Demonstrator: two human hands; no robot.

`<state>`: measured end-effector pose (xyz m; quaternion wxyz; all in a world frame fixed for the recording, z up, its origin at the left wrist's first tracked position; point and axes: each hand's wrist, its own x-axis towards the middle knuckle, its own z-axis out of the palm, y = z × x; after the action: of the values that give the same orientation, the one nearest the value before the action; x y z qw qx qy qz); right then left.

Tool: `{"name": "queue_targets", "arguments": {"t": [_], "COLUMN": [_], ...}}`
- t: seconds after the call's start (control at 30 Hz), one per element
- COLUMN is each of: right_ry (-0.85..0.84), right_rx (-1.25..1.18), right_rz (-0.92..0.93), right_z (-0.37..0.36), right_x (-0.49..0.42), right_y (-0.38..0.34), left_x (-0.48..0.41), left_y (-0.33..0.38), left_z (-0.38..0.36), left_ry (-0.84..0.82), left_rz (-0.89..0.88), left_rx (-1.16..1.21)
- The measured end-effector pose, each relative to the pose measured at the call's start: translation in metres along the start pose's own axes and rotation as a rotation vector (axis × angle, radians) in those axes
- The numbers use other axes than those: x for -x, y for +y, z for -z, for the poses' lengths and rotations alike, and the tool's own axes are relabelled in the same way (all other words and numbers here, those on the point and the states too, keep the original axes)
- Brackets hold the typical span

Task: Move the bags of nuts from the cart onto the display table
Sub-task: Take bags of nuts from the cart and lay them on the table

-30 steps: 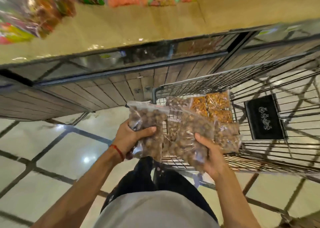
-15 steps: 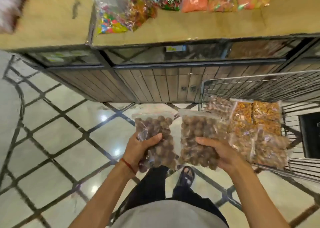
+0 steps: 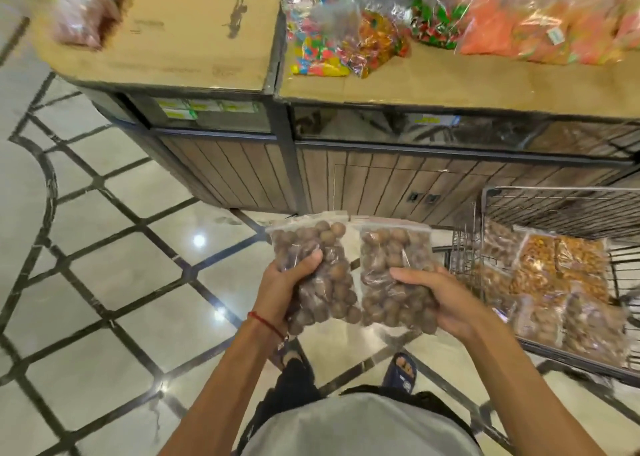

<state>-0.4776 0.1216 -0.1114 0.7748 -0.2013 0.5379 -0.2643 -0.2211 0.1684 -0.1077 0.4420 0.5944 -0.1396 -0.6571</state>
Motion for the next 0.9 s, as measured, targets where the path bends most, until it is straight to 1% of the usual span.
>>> {"name": "queue_targets", "arguments": {"t": [0.13, 0.23, 0.4, 0.6, 0.77, 0.9], "right_ry": [-0.030, -0.067, -0.040, -0.087, -0.042, -0.031], "right_rx": [-0.032, -0.008, 0.047, 0.093, 0.094, 0.106], "right_rz": [0.028, 0.054, 0.074, 0.133, 0.173, 0.169], "right_z": [-0.067, -0.118, -0.179, -0.224, -0.262, -0.290], "right_x": [-0.028, -0.047, -0.084, -0.148, -0.213, -0.258], "right_y": [0.002, -0.006, -0.026, -0.082, -0.148, -0.207], "left_x": [-0.017, -0.030, -0.058, -0.114, -0.181, -0.233], "left_y": [0.042, 0.076, 0.130, 0.198, 0.265, 0.329], "left_z": [0.068, 0.112, 0.159, 0.181, 0.183, 0.175], "left_ry": [-0.009, -0.001, 0.018, 0.034, 0.064, 0.082], "left_rz": [0.007, -0.018, -0.035, -0.094, -0.152, -0.154], "left_rx": [0.008, -0.005, 0.011, -0.031, -0.036, -0.073]}}
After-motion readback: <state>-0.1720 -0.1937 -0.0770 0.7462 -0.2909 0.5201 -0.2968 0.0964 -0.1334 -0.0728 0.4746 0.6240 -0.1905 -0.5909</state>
